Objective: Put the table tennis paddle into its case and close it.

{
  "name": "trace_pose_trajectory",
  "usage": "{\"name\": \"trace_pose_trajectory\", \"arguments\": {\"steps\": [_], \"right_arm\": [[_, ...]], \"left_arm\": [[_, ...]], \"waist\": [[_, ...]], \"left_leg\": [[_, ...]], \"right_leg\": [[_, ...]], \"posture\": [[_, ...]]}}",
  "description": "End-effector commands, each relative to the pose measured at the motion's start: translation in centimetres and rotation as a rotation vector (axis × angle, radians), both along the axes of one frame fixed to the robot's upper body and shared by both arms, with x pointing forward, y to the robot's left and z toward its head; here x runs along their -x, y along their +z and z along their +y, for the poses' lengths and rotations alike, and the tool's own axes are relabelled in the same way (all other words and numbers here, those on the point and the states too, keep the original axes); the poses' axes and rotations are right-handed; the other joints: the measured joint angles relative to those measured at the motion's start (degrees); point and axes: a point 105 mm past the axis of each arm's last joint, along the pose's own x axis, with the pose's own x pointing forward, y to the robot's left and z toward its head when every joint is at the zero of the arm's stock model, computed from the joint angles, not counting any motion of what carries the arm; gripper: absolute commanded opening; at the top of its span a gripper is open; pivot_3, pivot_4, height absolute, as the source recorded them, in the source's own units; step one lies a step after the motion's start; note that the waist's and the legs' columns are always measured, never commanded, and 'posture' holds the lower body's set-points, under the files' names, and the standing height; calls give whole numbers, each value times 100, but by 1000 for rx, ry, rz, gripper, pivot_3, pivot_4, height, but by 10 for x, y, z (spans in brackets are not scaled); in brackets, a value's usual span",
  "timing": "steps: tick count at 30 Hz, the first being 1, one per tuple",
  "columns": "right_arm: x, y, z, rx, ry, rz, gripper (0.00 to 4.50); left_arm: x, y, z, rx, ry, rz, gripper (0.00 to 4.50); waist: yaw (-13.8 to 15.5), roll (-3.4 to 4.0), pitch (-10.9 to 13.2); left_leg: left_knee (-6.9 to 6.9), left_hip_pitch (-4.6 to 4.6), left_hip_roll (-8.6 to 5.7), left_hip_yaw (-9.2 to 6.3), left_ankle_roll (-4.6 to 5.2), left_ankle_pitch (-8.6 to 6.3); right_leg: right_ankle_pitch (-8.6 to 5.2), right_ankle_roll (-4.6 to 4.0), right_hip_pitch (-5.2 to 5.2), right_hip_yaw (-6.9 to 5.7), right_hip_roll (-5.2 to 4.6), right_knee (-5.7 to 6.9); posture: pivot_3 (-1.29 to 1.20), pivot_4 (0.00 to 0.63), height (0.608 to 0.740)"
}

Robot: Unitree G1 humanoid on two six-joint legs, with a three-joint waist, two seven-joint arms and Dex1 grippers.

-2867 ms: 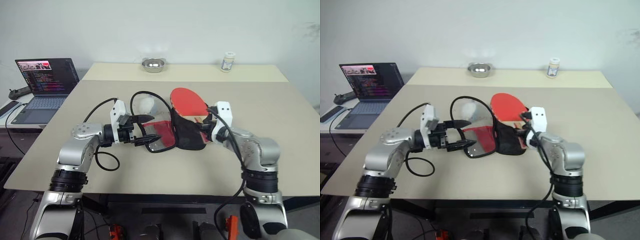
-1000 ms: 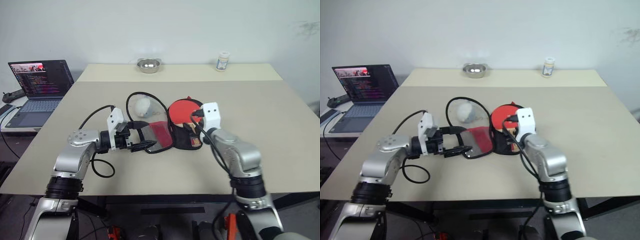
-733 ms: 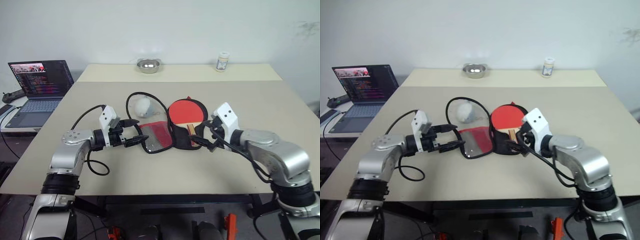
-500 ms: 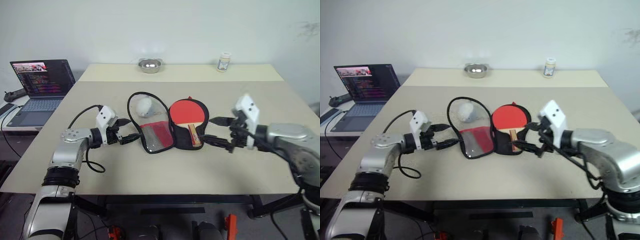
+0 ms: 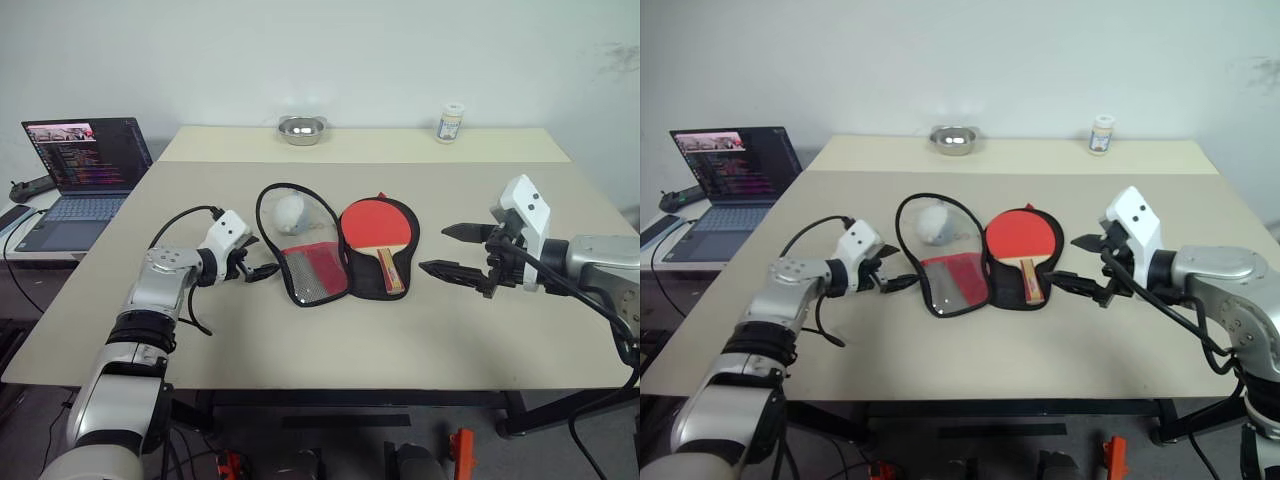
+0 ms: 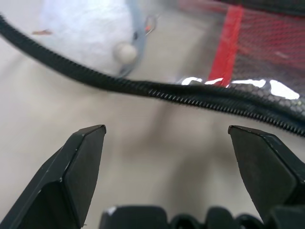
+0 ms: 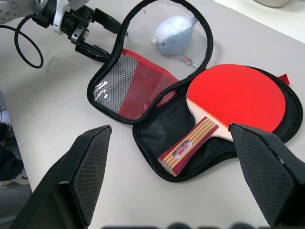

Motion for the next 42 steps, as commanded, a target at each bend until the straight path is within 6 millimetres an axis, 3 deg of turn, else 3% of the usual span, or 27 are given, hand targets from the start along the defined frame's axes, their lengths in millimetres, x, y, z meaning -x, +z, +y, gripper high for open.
{"name": "trace_pose_trajectory", "arguments": {"steps": [1, 7, 9, 11, 12, 18, 23, 25, 31, 42], "right_arm": [[6, 17, -2, 0, 6, -72, 4361], [14, 19, -7, 20, 23, -50, 4361], [14, 18, -14, 35, 5, -40, 4361], [13, 17, -21, 44, -24, -32, 4361], [13, 16, -24, 45, -34, -30, 4361], [12, 19, -39, 16, -107, -20, 4361], [9, 13, -42, 8, -150, -19, 4361], [5, 10, -45, -4, -179, -16, 4361], [-12, -4, -48, -39, -252, -2, 4431], [-90, -49, -23, -98, -389, 106, 4431]], "left_arm": [[-1, 16, -7, 3, -52, -30, 3886], [-5, 20, -12, 23, -62, -38, 1627], [-11, 30, -24, 61, -80, -63, 917], [-19, 48, -50, 124, -126, -101, 170], [-21, 56, -62, 140, -156, -118, 54], [-27, 91, -135, 153, -353, -206, 54], [-25, 86, -162, 136, -413, -208, 54], [-25, 80, -162, 137, -415, -196, 54], [-23, 70, -135, 176, -390, -168, 19], [11, 74, -92, 290, -438, -170, 19]], "waist": [[2, 0, 0], [5, -1, 1], [17, -4, 2], [34, -13, 7], [55, -21, 12], [154, -31, 17], [99, -31, 16], [78, -32, 17], [30, -32, 17], [-25, -30, 16]], "left_leg": [[0, 0, 0, 0, 0, 0], [2, 0, -1, -2, 0, 0], [2, -1, -1, -2, 1, 0], [3, -2, -3, -2, 2, -1], [6, -2, -3, -4, 2, -1], [12, -7, -9, 4, -1, 1], [7, -6, -7, 22, 0, 1], [6, -7, -7, 23, 0, 1], [11, -5, -8, 23, 0, 1], [14, -4, -10, 17, -4, 4]], "right_leg": [[0, 0, 0, 0, 0, 0], [0, 0, 1, -2, 0, 0], [0, 0, 2, -3, -1, 0], [0, 1, 3, -5, -1, -1], [0, 1, 6, -8, -2, 0], [3, 8, 8, -10, -11, -8], [0, 13, 4, 0, -13, -13], [0, 13, 1, 0, -13, -12], [0, 12, 1, 4, -14, -4], [1, 11, -4, 9, -14, 5]], "posture": [[0, 150, 740], [0, 150, 740], [0, 150, 740], [0, 150, 740], [0, 150, 740], [0, 150, 740], [0, 150, 740], [0, 150, 740], [0, 150, 740], [0, 150, 740]]}}
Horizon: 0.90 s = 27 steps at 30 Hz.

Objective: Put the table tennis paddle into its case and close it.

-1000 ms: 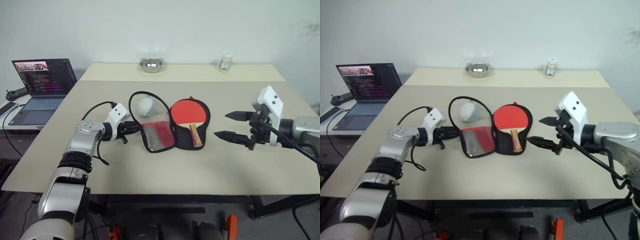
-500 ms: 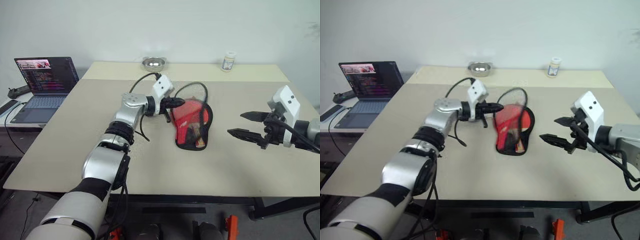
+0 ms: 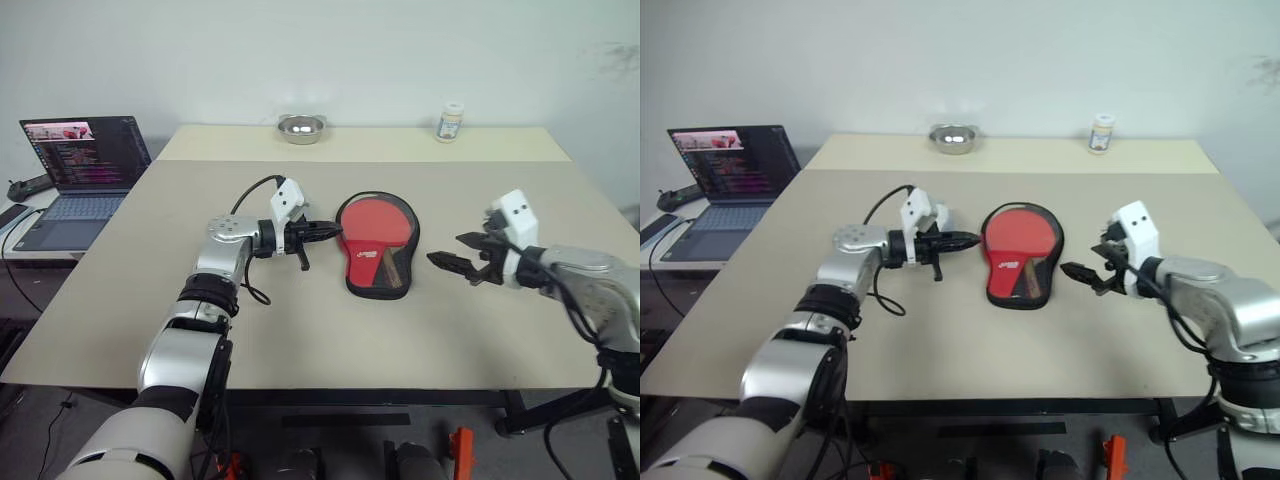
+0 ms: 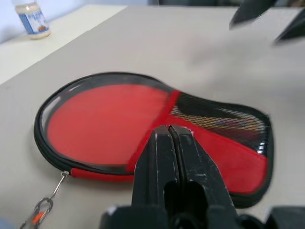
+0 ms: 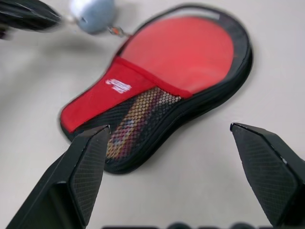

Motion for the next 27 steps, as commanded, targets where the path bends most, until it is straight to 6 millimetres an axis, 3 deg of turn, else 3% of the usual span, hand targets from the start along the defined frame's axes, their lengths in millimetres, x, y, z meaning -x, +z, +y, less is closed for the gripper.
{"name": "trace_pose_trajectory", "arguments": {"steps": [1, 9, 17, 23, 27], "right_arm": [[-27, 1, -2, -9, -73, -26, 4431], [-58, -28, 12, -25, -106, 35, 4431], [-68, -49, 28, -25, -89, 100, 4431], [-71, -70, 25, 44, -106, 153, 4431], [-67, -80, 21, 71, -96, 184, 3602]], "left_arm": [[10, 23, 11, 48, 12, -57, 19], [19, 17, 29, 46, 96, -40, 19], [20, 9, 36, 42, 118, -34, 19], [21, 6, 35, 34, 116, -37, 19], [21, 7, 36, 32, 121, -39, 0]], "waist": [[-8, 0, 0], [-1, 2, -1], [-14, 5, -3], [-63, 8, -9], [-94, 9, -14]], "left_leg": [[1, 1, 1, 1, 0, 0], [0, 1, 0, -1, -1, 1], [0, 3, 1, -2, -2, 1], [0, 8, 1, 0, -3, 1], [0, 13, 2, -2, -6, 3]], "right_leg": [[0, 0, -1, 0, 0, 0], [1, -1, -1, 0, 0, 0], [1, -2, -2, 0, 1, 1], [1, -3, 1, 2, 1, 4], [2, -4, 4, 2, 2, 10]], "posture": [[0, 150, 740], [0, 150, 740], [0, 150, 740], [0, 150, 740], [0, 150, 740]]}}
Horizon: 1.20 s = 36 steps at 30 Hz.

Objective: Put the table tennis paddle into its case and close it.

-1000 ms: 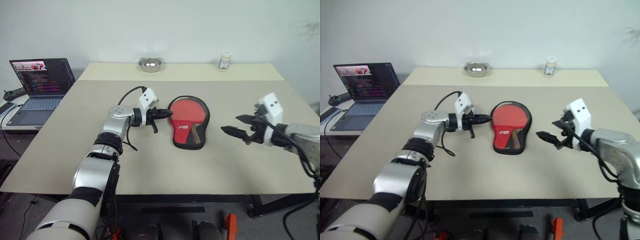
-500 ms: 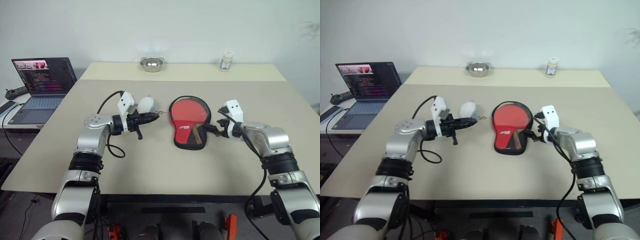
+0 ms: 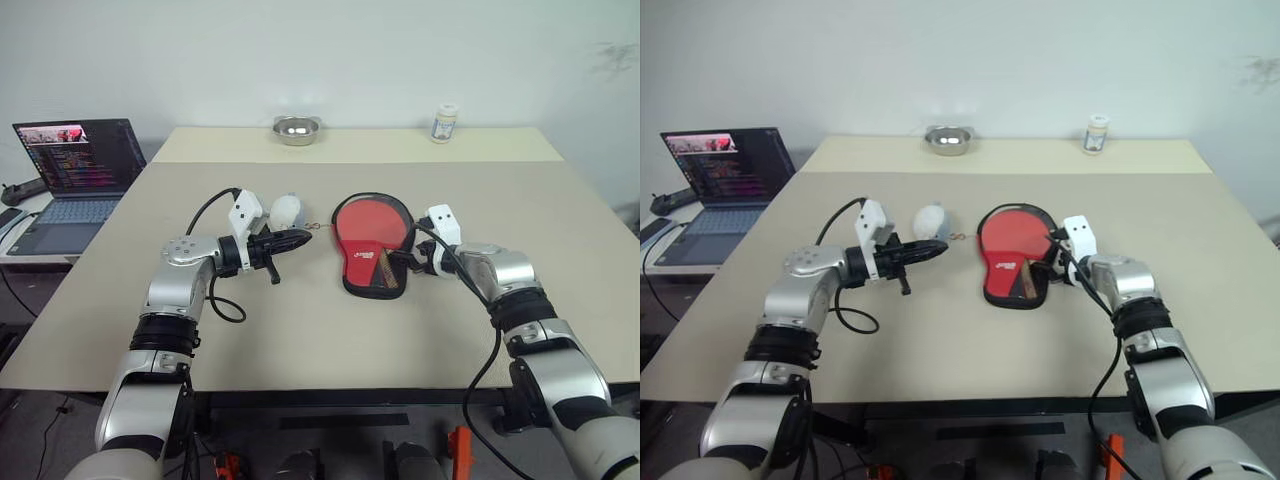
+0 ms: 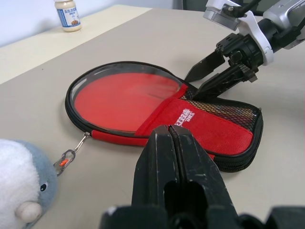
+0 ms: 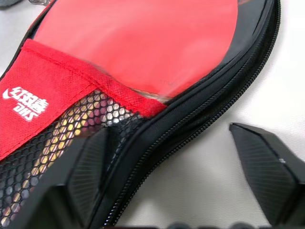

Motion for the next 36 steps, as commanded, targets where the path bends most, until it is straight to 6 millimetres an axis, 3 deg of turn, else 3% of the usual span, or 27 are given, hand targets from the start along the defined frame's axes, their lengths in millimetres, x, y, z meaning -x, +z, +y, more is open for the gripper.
{"name": "trace_pose_trajectory", "arguments": {"steps": [1, 6, 12, 17, 20, 24, 31, 36], "right_arm": [[6, -20, -7, 62, 2, 68, 3313], [14, -29, 4, 51, 45, 106, 1709], [12, -35, 25, -30, 44, 141, 96], [15, -5, 63, -163, 161, 107, 21], [31, 12, 89, -205, 273, 106, 21], [59, 14, 106, -221, 356, 137, 21], [100, 0, 111, -225, 357, 196, 21], [115, -7, 95, -228, 274, 224, 21]], "left_arm": [[3, 11, 2, -3, -3, -50, 0], [5, 9, 3, -11, 1, -45, 0], [16, 7, 7, -26, -19, -14, 0], [44, -1, 21, -63, -128, 91, 0], [61, 4, 21, -49, -198, 128, 0], [75, 0, 17, -70, -242, 156, 0], [100, -20, 0, -71, -312, 227, 0], [104, -26, -1, -90, -328, 249, 0]], "waist": [[-13, 1, -3], [-15, 1, -13], [-54, -10, -55], [-172, -6, -59], [-213, -4, -57], [-220, -2, -56], [-151, 0, -55], [-50, 1, -54]], "left_leg": [[0, 1, 0, -2, 0, 0], [2, 1, -1, -6, -1, 0], [1, 9, 2, -5, -2, 1], [-13, 35, 21, -2, -4, 1], [-13, 14, 25, -4, -6, 1], [-13, 0, 29, -3, -10, 2], [-14, -1, 26, -4, -9, 0], [-15, 2, 28, -5, -6, -2]], "right_leg": [[0, 0, 1, -1, 0, 0], [0, 0, 3, -3, 0, 0], [3, -4, 7, -1, 3, 2], [6, -13, 25, 8, 24, 1], [7, -15, 0, 9, 27, 1], [7, -16, -14, 10, 28, -1], [7, -16, -12, 9, 28, -8], [7, -17, -11, 9, 30, -4]], "posture": [[0, 150, 740], [0, 150, 740], [0, 150, 740], [0, 150, 740], [0, 150, 740], [0, 150, 740], [0, 150, 740], [0, 150, 740]]}}
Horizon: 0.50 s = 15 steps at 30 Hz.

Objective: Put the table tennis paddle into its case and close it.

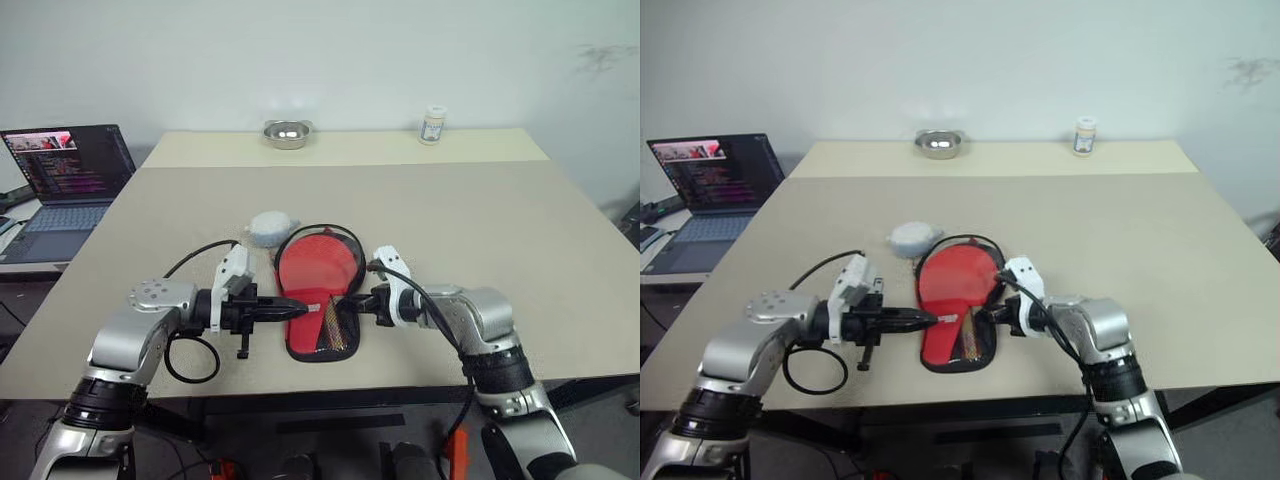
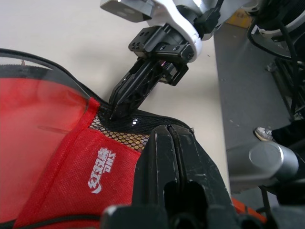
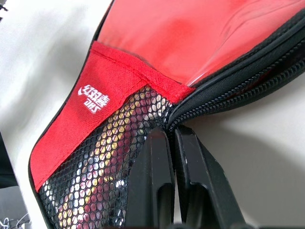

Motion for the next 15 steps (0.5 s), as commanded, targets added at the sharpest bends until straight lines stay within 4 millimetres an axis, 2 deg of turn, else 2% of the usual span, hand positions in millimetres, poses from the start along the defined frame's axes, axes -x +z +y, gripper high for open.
{"name": "trace_pose_trajectory", "arguments": {"steps": [1, 7, 15], "right_arm": [[12, 9, -7, -30, -32, 5, 21], [35, 6, -20, -33, -89, 63, 21], [42, 4, -20, -42, -122, 92, 21]], "left_arm": [[3, 8, -2, -6, -26, -26, 0], [2, 7, 1, -11, -33, -18, 0], [1, 1, 4, -15, -29, -15, 0]], "waist": [[44, 0, 0], [130, 1, 1], [134, 3, 2]], "left_leg": [[0, 0, 0, 0, 5, -3], [-1, 0, -2, -2, 13, -8], [-1, 1, -1, -2, 19, -11]], "right_leg": [[0, 0, 0, -1, 0, 0], [0, -1, 3, -4, -1, -4], [0, -1, 4, -5, 0, -4]], "posture": [[0, 150, 740], [0, 150, 740], [0, 150, 740]]}}
